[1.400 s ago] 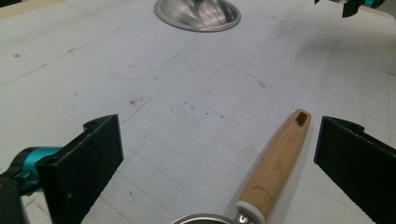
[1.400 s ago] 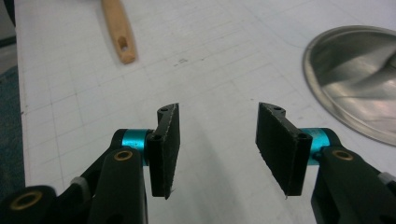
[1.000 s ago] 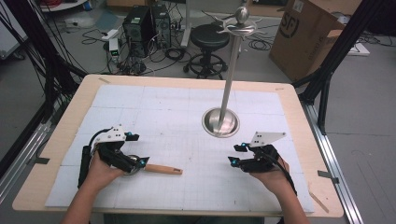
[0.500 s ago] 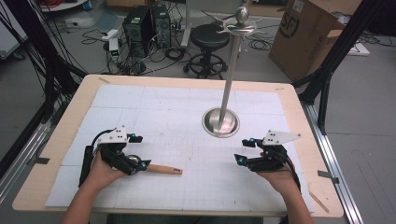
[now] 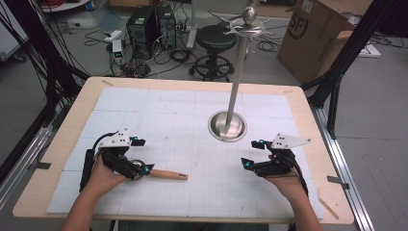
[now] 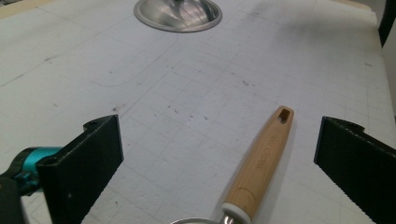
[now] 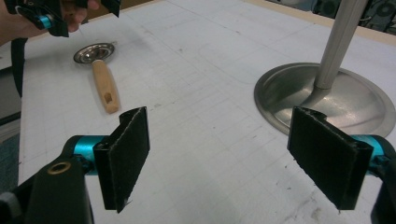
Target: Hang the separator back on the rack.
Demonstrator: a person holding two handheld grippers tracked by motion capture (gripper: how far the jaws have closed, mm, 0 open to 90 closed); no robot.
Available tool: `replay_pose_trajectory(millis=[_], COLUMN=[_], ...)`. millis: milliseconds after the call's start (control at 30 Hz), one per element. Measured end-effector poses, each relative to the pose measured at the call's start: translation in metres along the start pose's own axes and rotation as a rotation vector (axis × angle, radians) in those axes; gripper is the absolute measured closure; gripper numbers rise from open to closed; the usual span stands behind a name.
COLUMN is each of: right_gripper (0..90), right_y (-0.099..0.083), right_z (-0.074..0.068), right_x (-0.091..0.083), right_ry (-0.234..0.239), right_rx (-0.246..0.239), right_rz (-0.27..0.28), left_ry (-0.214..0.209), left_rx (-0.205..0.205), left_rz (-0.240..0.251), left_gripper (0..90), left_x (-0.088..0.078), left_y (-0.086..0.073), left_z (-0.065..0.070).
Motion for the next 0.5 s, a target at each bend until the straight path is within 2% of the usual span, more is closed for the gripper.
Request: replay_pose_trajectory(millis=[133, 367, 400, 433, 500], right_gripper=[20.5, 20.6, 20.6, 20.6, 20.7], right_y=[0.001, -0.001, 0.0, 0.0, 0.001], right_z=[0.001, -0.001, -0.001, -0.001, -0.004], right_x=[-0.001, 0.001, 0.001, 0.001, 0.0], right_ry=[-0.003, -0.007, -0.009, -0.009, -0.005], right_rx=[0.002, -0.006, -0.008, -0.008, -0.014], right_rz=[0.013, -0.006, -0.007, -0.007, 0.001], left_ry=[-0.01, -0.017, -0.016, -0.016, -0.034], left_rx=[0.023, 0.041, 0.072, 0.072, 0.096], left_rz=[-0.033, -0.066, -0.099, -0.099, -0.137], left_gripper=[1.8, 1.8, 1.8, 1.8, 1.8], left_x=[0.0, -0.001, -0.001, -0.001, 0.001], left_y=[0.002, 0.005, 0.009, 0.009, 0.012], left_z=[0.002, 0.004, 0.006, 0.006, 0.012])
Point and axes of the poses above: each handheld gripper's, and its own axes: x roughly forward along the jaws, y roughly out of its top, z roughly to its right, the point moved 1 cm from there along x, roughly forward along the jaws, and after that the axes turned 14 degrees about z, right-handed, at the moved point
